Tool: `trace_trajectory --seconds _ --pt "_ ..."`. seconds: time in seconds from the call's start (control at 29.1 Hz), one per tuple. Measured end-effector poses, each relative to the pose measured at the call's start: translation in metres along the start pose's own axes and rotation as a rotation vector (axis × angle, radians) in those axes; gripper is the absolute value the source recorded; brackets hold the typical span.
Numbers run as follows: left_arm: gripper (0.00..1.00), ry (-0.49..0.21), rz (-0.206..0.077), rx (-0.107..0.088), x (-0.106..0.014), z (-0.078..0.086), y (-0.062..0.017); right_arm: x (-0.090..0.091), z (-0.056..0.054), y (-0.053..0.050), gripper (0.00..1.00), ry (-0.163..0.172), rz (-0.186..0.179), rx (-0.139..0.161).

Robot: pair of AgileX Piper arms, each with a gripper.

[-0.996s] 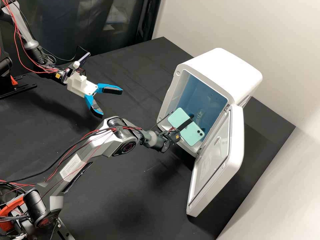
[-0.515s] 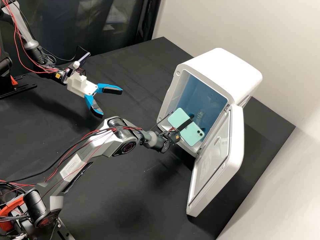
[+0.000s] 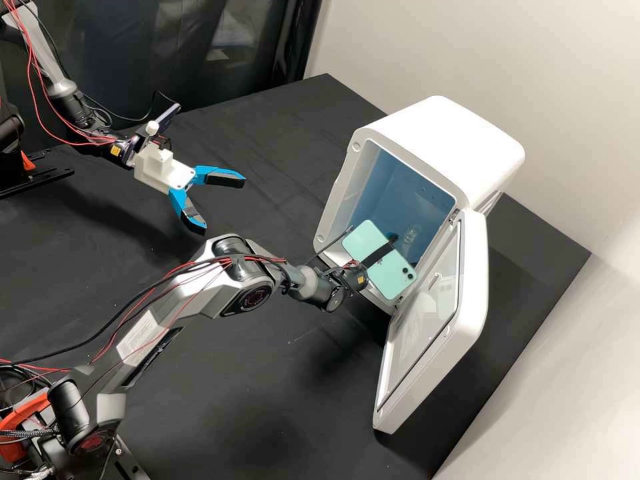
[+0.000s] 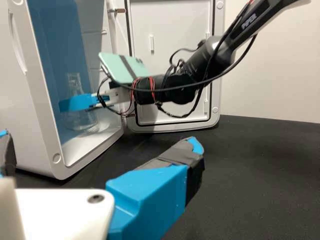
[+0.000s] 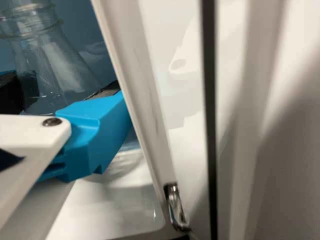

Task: Take the flask out of the incubator

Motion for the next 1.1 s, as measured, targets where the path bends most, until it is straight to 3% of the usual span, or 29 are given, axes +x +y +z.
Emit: trace_trajectory --seconds 0.24,0.41,0.82,1.0,1.1 --pt "1.00 0.000 0.000 0.000 0.000 0.000 0.0000 -0.011 -0.013 0.015 0.00 0.052 0.025 0.008" --pt "1.00 0.000 0.000 0.000 0.000 0.000 0.0000 -0.016 -0.017 0.022 0.00 0.071 0.034 0.019" --pt "1.00 0.000 0.000 0.000 0.000 0.000 0.0000 -0.019 -0.019 0.023 0.00 0.079 0.037 0.031" --pt "1.00 -0.002 0.000 0.000 0.000 0.001 -0.0001 -0.028 -0.016 0.023 0.00 0.088 0.041 0.036" --pt "1.00 -0.002 0.000 0.000 0.000 0.001 -0.0001 -0.039 -0.015 0.022 0.00 0.105 0.047 0.015"
